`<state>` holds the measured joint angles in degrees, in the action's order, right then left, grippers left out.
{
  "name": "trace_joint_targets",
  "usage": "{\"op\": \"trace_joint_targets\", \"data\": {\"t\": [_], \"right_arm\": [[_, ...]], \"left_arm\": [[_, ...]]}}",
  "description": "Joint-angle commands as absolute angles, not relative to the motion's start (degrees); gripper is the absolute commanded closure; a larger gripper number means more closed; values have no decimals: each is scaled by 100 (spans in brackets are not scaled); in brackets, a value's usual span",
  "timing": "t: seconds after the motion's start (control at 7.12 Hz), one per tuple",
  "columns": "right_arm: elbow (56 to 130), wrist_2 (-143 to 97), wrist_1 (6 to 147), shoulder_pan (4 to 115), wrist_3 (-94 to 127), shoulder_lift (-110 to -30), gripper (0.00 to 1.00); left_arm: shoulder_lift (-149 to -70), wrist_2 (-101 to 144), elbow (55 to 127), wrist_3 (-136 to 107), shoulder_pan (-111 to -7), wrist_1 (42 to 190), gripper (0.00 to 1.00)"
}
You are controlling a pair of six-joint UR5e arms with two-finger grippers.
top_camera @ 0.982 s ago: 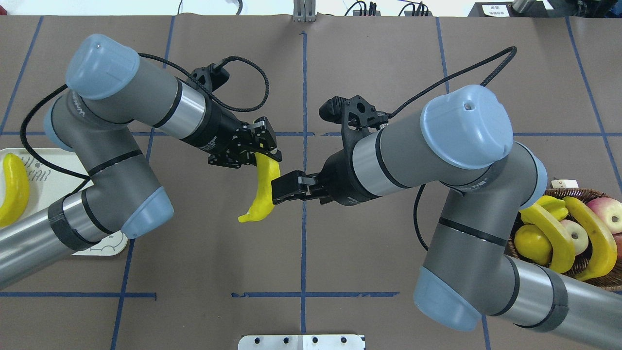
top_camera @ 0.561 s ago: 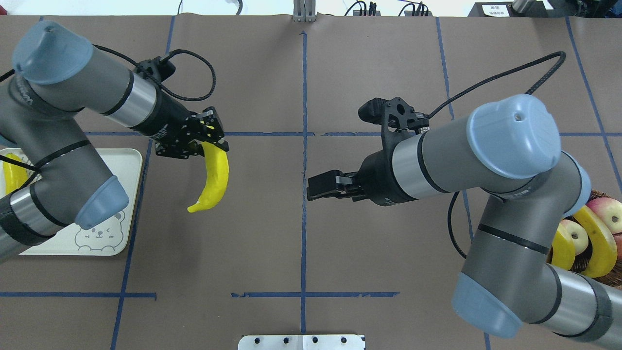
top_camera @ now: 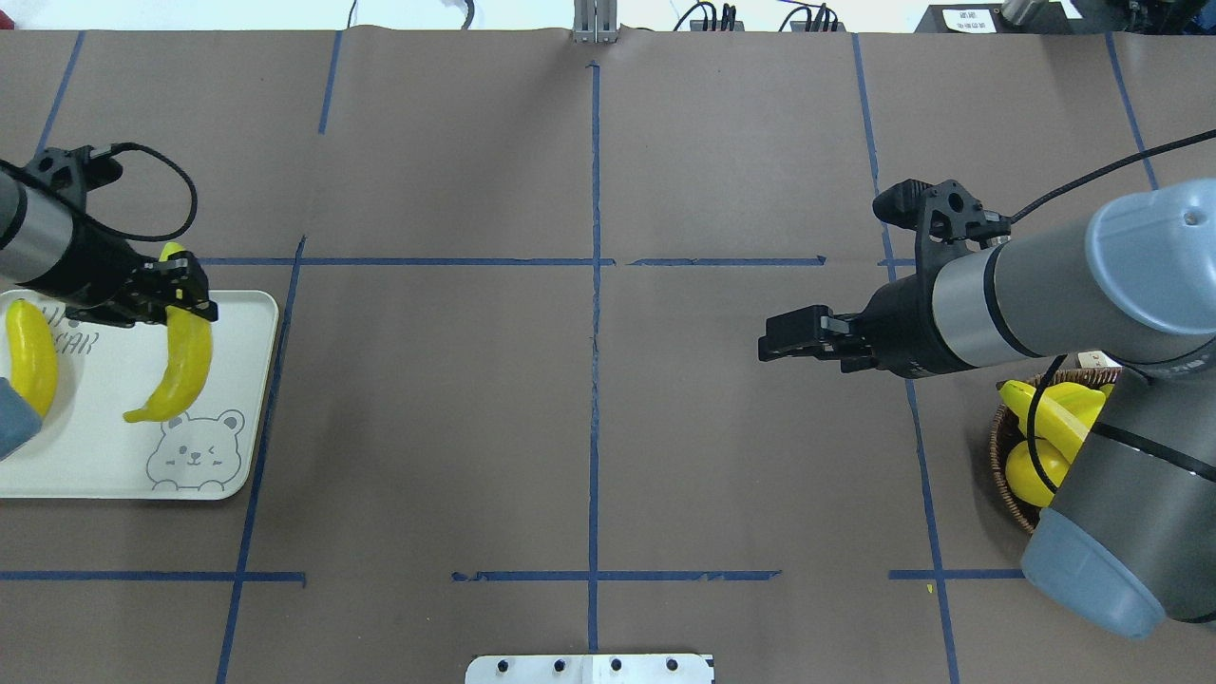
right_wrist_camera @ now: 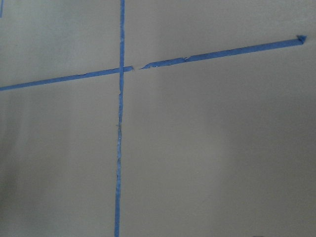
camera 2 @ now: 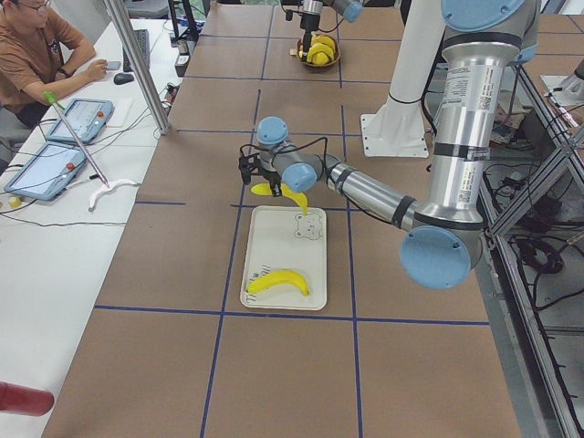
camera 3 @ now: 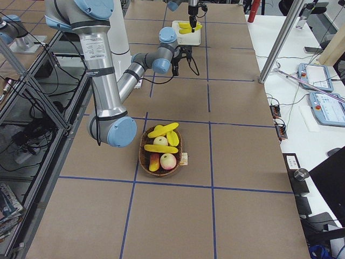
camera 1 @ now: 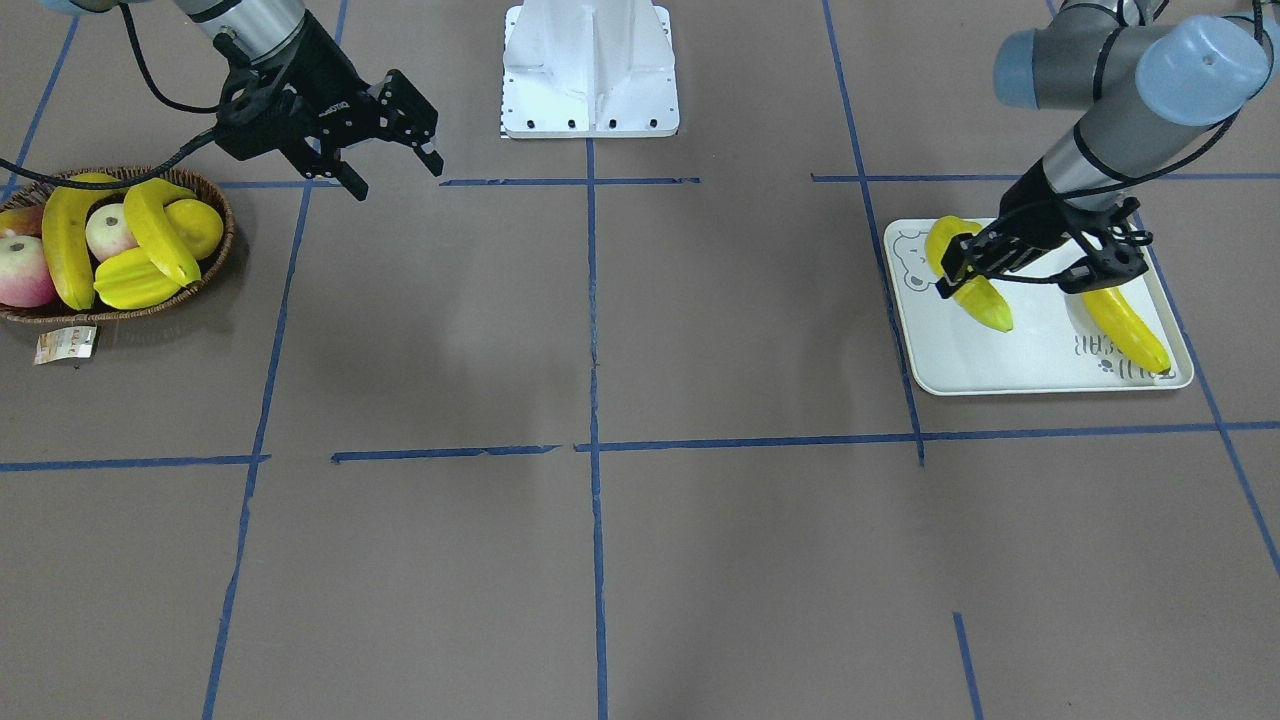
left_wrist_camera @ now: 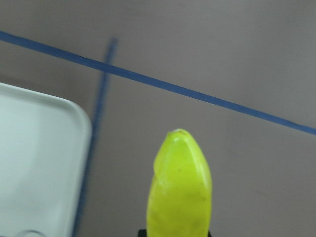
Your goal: Transfer all bananas from basket to plate
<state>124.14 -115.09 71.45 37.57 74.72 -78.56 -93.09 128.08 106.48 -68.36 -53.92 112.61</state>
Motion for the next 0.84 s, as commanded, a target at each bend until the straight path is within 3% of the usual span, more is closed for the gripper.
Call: {"op": "trace_joint_targets", "data": {"t": [0.0,0.56,0.7], "right_arm": [[12428,-11496,7146,3797,7471,-7901,0],[12401,-11505,7137,3832,7471,-7840,0],[12410,-11505,7137,3832,7471,-7796,0]], "left_arm": [[-8851,12429,10539,-6733,-5370,11259,100],[-8666,11778,10021,-6155,-5344,11267,97],[-8701,11490,9776,-6126,-5335,11311,31]]}}
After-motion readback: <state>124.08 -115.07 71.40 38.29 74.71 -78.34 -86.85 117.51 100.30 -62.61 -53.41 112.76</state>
